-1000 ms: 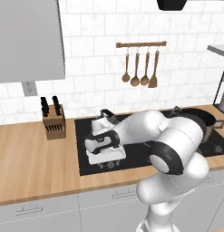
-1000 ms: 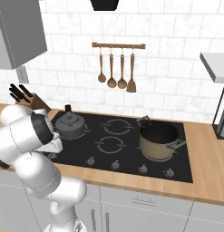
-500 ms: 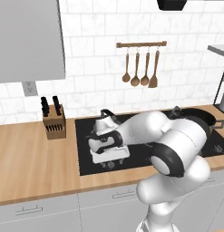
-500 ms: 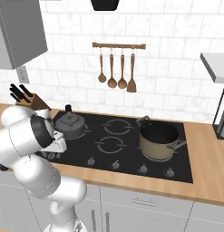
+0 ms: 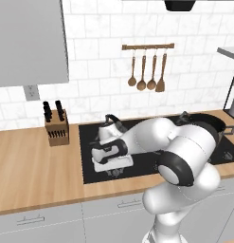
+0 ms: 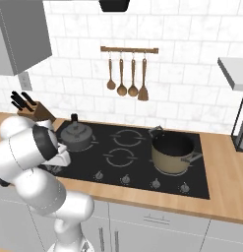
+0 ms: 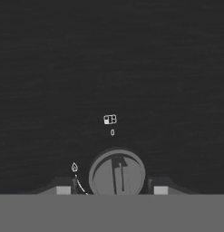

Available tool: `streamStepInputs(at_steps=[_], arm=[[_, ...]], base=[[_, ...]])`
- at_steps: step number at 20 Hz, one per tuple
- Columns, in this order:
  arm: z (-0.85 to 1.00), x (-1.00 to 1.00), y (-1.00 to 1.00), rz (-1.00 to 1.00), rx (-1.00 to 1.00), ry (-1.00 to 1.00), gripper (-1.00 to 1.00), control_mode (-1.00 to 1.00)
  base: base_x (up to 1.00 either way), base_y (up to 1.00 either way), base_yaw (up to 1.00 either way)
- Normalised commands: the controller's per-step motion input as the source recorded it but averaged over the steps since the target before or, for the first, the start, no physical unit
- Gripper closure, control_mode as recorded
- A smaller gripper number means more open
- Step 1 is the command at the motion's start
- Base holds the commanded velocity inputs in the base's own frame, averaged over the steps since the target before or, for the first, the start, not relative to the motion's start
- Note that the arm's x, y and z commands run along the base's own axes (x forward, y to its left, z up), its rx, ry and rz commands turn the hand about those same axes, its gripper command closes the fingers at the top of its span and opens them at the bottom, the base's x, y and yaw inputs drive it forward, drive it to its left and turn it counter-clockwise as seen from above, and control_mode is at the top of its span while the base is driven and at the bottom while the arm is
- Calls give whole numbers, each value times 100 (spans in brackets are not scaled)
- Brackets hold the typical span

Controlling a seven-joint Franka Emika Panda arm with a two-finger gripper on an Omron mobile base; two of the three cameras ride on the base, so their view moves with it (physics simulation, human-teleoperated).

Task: Pick the kettle from the counter and place it on a stove burner. Then turn the burner on.

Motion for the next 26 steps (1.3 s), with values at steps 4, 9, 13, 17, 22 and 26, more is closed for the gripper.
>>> streamStepInputs(at_steps=[4, 9, 13, 17, 22, 26], arm=[[-8, 0, 0, 0, 0, -1, 100, -100], [-6, 0, -3, 2, 0, 0, 100, -100], [-20, 0, -6, 25, 0, -1, 100, -100], [-20, 0, -4, 34, 0, -3, 100, -100], [-20, 0, -6, 38, 0, -4, 100, -100], [-22, 0, -7, 42, 0, -3, 100, -100]], base=[[0, 0, 0], [0, 0, 0], [0, 0, 0], [0, 0, 0], [0, 0, 0], [0, 0, 0]])
